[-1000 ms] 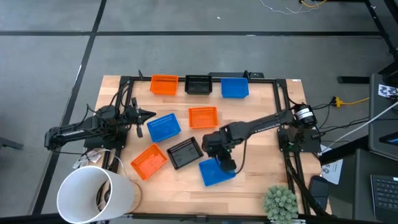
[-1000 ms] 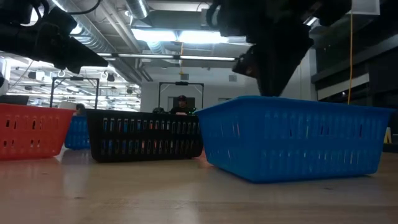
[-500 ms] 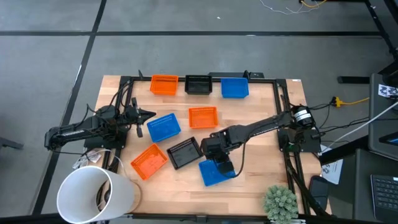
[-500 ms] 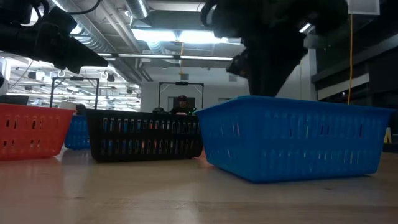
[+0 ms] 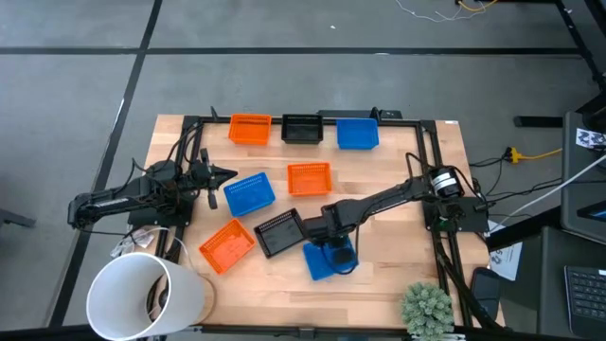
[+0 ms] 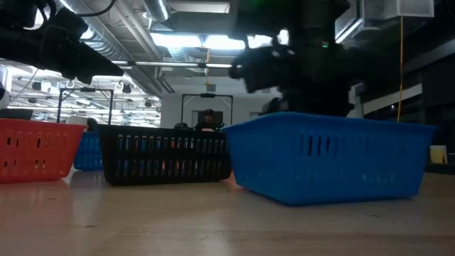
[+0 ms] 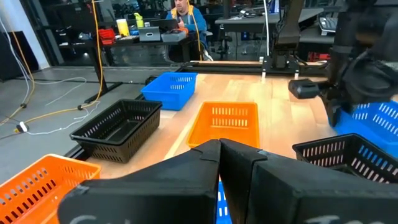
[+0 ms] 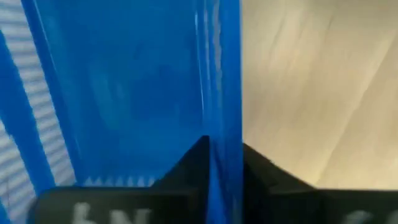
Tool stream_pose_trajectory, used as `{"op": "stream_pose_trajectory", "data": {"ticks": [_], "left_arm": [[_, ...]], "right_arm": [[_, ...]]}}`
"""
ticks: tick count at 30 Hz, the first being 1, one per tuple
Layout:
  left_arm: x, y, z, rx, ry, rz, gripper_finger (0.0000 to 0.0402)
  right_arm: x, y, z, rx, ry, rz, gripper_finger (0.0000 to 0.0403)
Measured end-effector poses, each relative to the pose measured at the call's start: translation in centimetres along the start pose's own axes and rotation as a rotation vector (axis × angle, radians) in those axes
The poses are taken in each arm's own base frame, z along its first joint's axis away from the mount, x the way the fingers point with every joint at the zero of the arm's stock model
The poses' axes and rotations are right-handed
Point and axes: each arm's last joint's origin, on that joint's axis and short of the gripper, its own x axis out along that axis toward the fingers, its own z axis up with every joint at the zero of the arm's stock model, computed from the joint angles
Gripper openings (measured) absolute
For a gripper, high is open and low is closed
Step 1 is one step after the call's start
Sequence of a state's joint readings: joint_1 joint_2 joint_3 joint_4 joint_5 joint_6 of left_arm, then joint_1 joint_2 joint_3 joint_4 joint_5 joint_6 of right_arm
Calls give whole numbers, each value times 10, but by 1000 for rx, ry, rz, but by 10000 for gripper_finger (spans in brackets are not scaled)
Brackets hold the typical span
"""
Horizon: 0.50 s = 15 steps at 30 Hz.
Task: Stack baskets by color
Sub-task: Stack the bottom blue basket on top of the other blue basket
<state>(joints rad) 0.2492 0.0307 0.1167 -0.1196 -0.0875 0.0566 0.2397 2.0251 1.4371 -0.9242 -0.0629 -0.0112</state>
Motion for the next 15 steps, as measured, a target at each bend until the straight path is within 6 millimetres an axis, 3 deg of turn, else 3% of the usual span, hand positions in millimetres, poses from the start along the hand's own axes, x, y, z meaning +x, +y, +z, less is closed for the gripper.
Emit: {"op": "stream_pose_trajectory", "data": {"ticks": [2, 6, 10, 15], "left_arm": [[0, 0, 0, 0, 0, 0, 0], [0, 0, 0, -1, 0, 0, 0], [0, 0, 0, -1, 3, 0, 0], [0, 0, 0, -1, 3, 0, 0]], "right_arm": [[-7, 1, -8, -12, 83, 3, 12], [-30, 3, -21, 20, 247, -2, 4], [-62, -1, -38, 1, 380, -161, 2], [-102, -41, -63, 84, 363, -451, 2]]}}
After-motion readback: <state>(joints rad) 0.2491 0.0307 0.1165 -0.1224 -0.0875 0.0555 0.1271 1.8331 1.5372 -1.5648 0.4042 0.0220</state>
